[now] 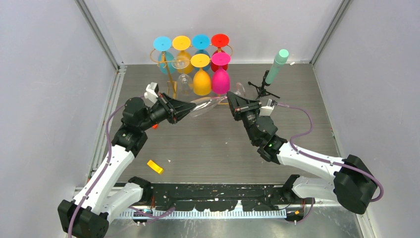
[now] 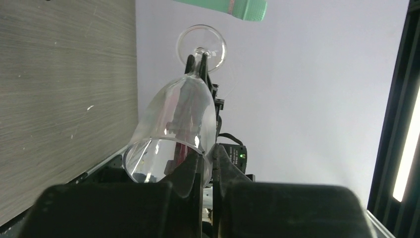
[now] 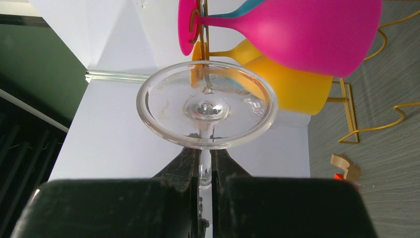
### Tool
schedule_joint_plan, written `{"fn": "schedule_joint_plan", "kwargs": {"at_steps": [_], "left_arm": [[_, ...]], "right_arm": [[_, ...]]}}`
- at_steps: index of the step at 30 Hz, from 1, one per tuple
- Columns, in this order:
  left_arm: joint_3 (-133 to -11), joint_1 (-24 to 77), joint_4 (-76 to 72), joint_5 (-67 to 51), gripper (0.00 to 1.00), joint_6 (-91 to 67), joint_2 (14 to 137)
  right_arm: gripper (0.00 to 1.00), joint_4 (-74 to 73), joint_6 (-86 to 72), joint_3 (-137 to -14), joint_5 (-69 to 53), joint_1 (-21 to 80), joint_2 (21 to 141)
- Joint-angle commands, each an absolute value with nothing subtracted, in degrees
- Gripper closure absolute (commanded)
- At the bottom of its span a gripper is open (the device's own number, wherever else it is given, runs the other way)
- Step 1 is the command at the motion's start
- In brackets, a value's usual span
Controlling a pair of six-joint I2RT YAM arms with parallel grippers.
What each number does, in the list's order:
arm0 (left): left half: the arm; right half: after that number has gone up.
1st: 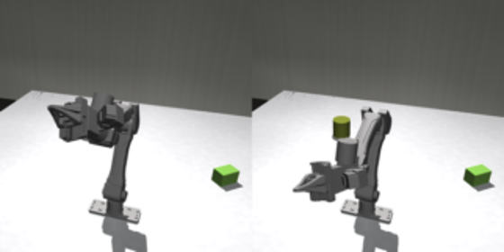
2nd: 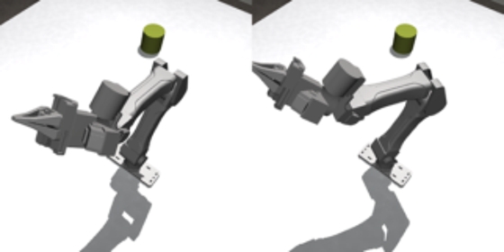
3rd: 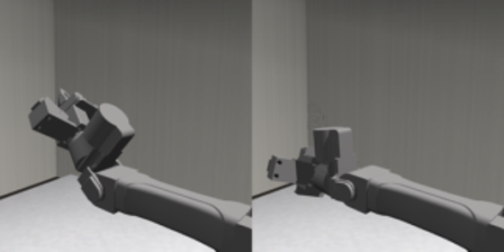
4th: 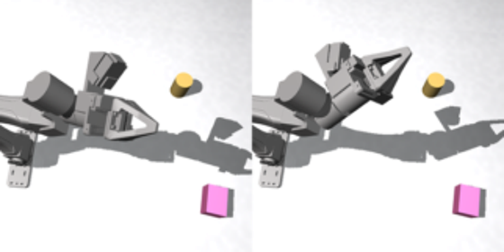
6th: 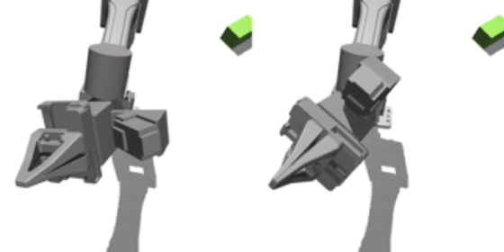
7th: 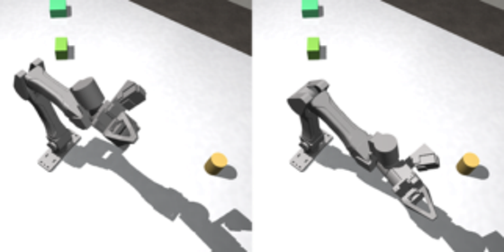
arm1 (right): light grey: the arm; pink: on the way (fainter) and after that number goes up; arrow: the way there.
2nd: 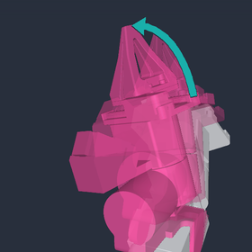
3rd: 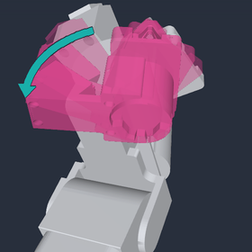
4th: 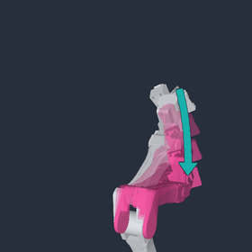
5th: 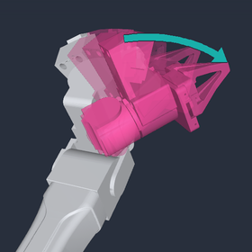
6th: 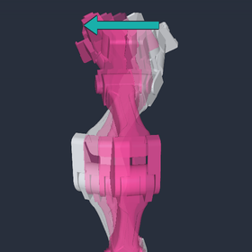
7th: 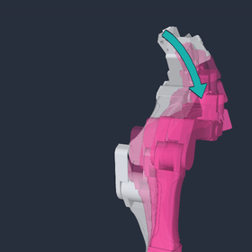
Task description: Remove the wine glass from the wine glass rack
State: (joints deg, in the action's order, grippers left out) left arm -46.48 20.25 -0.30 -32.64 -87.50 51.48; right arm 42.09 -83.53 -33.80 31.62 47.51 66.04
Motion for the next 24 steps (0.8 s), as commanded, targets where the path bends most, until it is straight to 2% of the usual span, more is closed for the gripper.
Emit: {"fn": "schedule_joint_plan", "kwargs": {"at_steps": [1, 3, 5, 7, 8, 9, 10, 12, 14, 19, 21, 24], "left_arm": [[-46.4, 20.5, -3.8, -33.2, 1.0, -86.4, 52.0], [-46.6, 20.5, -3.1, -32.9, 1.0, -85.4, 52.0], [-47.3, 20.5, -1.4, -32.3, 1.0, -83.3, 51.9], [-48.5, 20.5, 1.7, -31.3, 1.0, -79.9, 51.7], [-49.2, 20.5, 3.5, -30.8, 1.0, -78.1, 51.8], [-50.0, 20.5, 5.4, -30.2, 1.0, -76.3, 51.9], [-50.7, 20.5, 7.5, -29.7, 1.0, -74.4, 52.1], [-52.9, 20.4, 10.8, -29.1, 1.0, -70.0, 52.9], [-56.1, 20.4, 17.5, -28.3, 1.0, -63.9, 54.4], [-63.9, 20.4, 36.3, -21.8, 1.0, -50.1, 57.0], [-67.1, 20.4, 43.3, -17.0, 1.0, -44.9, 57.9], [-71.5, 20.4, 52.8, -11.7, 1.0, -37.6, 59.8]], "right_arm": [[1.0, 44.3, -85.0, -33.6, 31.6, 47.7, 64.5], [0.99, 44.2, -84.9, -33.5, 31.3, 47.7, 64.5], [0.93, 43.9, -84.8, -33.3, 31.1, 47.7, 64.4], [0.78, 43.7, -84.7, -33.1, 31.0, 47.7, 64.2], [0.66, 43.6, -84.7, -33.0, 31.0, 47.7, 64.1], [0.6, 43.6, -84.7, -32.8, 30.9, 47.7, 64.0], [0.49, 43.4, -84.7, -32.7, 31.0, 47.7, 63.8], [0.36, 42.1, -84.8, -32.4, 30.8, 47.7, 63.4], [0.3, 40.4, -84.8, -32.1, 30.6, 47.7, 62.7], [0.28, 32.2, -82.6, -31.6, 28.7, 47.7, 58.8], [0.21, 19.6, -80.5, -33.5, 27.2, 47.7, 56.4], [0.21, 4.1, -76.6, -39.7, 26.3, 47.7, 54.7]]}}
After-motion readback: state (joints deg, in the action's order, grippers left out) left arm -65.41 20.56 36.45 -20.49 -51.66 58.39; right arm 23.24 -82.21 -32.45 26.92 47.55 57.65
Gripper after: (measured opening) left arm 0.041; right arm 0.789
